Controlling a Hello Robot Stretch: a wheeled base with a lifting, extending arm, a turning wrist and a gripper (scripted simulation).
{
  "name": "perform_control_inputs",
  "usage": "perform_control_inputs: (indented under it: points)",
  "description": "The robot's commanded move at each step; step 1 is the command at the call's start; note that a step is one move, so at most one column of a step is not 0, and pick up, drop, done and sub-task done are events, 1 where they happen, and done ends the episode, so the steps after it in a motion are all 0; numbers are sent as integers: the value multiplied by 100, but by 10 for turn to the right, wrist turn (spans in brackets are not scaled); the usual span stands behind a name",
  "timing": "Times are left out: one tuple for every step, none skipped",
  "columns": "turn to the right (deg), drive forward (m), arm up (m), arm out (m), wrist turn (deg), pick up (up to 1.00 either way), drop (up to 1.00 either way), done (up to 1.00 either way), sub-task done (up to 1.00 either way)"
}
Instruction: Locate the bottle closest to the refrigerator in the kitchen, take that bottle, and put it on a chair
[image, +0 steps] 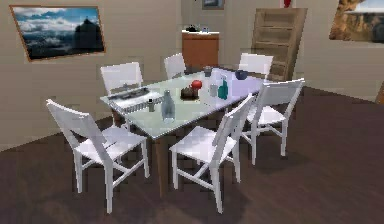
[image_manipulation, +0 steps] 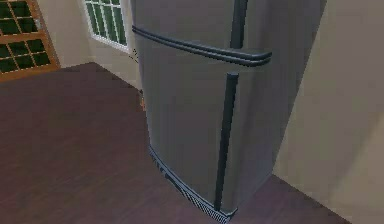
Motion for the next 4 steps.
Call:
perform_control_inputs:
  points:
    - [-90, 0, 0, 0, 0, 0, 0, 0, 0]
    - [0, 50, 0, 0, 0, 0, 0, 0, 0]
    - [-450, 0, 0, 0, 0, 0, 0, 0, 0]
    - [-390, 0, 0, 0, 0, 0, 0, 0, 0]
